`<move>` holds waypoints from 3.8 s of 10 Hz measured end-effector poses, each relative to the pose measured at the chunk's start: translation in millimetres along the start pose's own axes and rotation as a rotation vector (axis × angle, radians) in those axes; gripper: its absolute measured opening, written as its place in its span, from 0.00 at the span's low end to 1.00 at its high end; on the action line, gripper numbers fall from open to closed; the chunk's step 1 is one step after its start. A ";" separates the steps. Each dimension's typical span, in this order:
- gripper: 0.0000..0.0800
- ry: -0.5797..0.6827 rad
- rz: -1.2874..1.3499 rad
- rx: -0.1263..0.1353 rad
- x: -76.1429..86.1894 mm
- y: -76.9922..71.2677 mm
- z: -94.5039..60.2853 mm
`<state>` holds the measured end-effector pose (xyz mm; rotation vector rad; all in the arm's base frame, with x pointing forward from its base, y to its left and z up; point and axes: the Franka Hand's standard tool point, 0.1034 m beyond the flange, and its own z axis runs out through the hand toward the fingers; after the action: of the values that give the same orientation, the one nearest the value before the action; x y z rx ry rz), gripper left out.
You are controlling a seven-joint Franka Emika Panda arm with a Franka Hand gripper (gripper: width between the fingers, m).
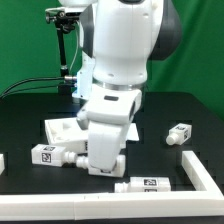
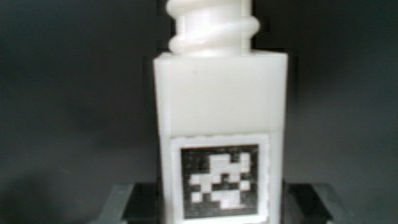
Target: Assemble one leg
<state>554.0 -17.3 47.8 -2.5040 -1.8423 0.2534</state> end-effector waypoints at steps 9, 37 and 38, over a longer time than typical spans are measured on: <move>0.36 -0.020 0.135 0.027 -75.3 -0.6 -46.7; 0.81 -0.019 0.350 0.029 -118.3 -18.3 -40.6; 0.81 -0.006 0.288 0.020 -100.4 -12.8 -46.8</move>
Offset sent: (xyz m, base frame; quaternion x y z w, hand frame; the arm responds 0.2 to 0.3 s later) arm -0.0065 -0.0291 0.0047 0.0257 0.0429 0.0417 0.9979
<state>519.5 -105.3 107.3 -2.7512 -1.4667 0.2830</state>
